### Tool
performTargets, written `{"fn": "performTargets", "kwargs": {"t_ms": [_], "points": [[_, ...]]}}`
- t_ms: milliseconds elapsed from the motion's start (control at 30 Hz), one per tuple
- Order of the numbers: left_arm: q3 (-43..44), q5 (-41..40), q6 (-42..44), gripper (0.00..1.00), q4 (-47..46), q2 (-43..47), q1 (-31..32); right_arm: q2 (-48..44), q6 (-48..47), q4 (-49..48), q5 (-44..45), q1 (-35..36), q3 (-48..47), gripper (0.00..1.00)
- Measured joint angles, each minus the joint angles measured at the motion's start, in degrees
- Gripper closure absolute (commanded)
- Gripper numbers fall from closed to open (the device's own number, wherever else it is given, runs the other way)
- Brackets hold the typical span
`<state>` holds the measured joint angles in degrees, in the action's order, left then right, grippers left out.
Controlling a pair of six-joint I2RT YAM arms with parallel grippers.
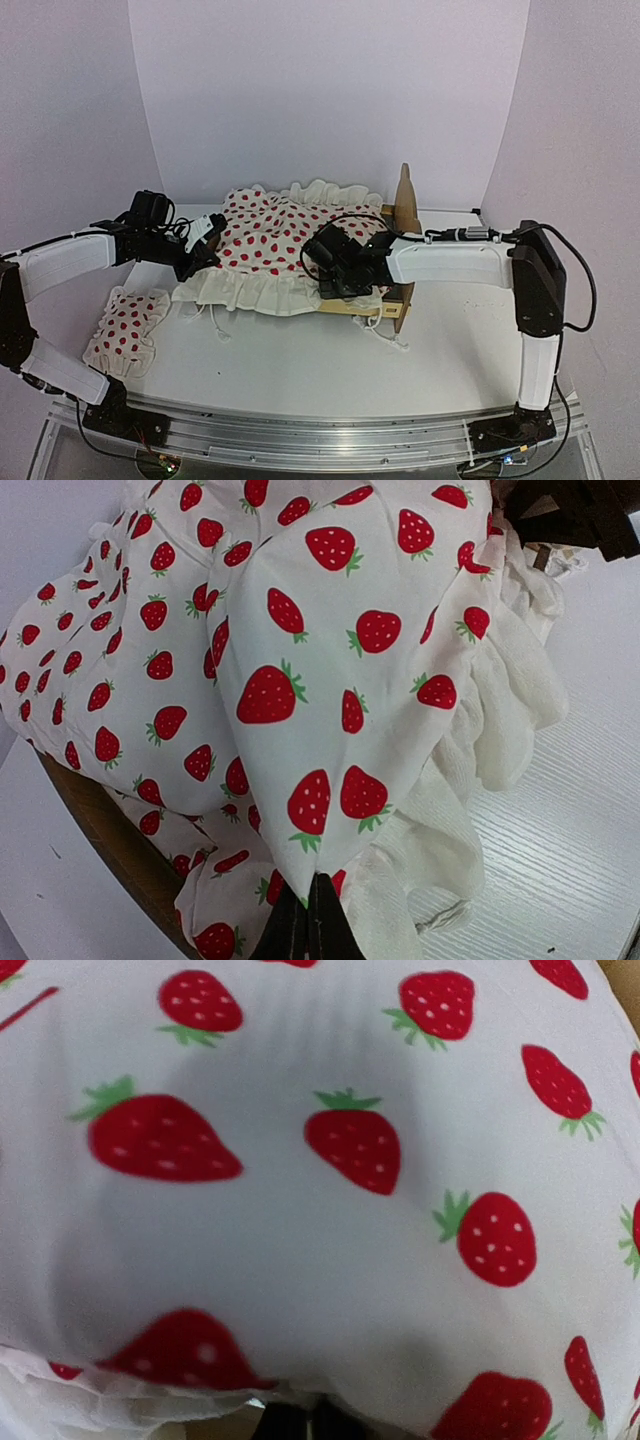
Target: Set up the pet bed
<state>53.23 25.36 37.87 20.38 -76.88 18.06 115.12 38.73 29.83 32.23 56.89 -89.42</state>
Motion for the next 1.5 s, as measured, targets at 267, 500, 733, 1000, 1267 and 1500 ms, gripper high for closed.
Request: {"fn": "performTargets", "kwargs": {"t_ms": [267,500,733,1000,1267,1500], "points": [[0.0,0.22,-0.31,1.0,-0.53,0.0,0.0,-5.82,-5.55,-3.78,-1.86,-0.59,7.45,1.0],[0.0,0.6,-0.31,1.0,-1.05,0.0,0.02,-18.73,-10.16,-4.74,-10.56,-0.76,11.11,1.0],[0.0,1.59,-0.25,1.0,-1.38,0.0,0.36,-24.48,-10.26,-4.07,-22.96,-2.35,14.85,1.0],[0.0,0.99,0.5,1.0,-1.0,0.05,0.21,-21.01,-9.51,2.83,-30.07,-3.18,15.45,0.67],[-1.03,-0.63,3.76,0.62,2.91,1.58,0.13,-19.62,-9.33,12.82,-29.1,-3.2,8.4,0.56],[1.6,2.99,2.17,0.35,7.77,2.27,0.11,-23.29,-8.19,18.19,-23.37,-3.4,-2.52,0.43]]}}
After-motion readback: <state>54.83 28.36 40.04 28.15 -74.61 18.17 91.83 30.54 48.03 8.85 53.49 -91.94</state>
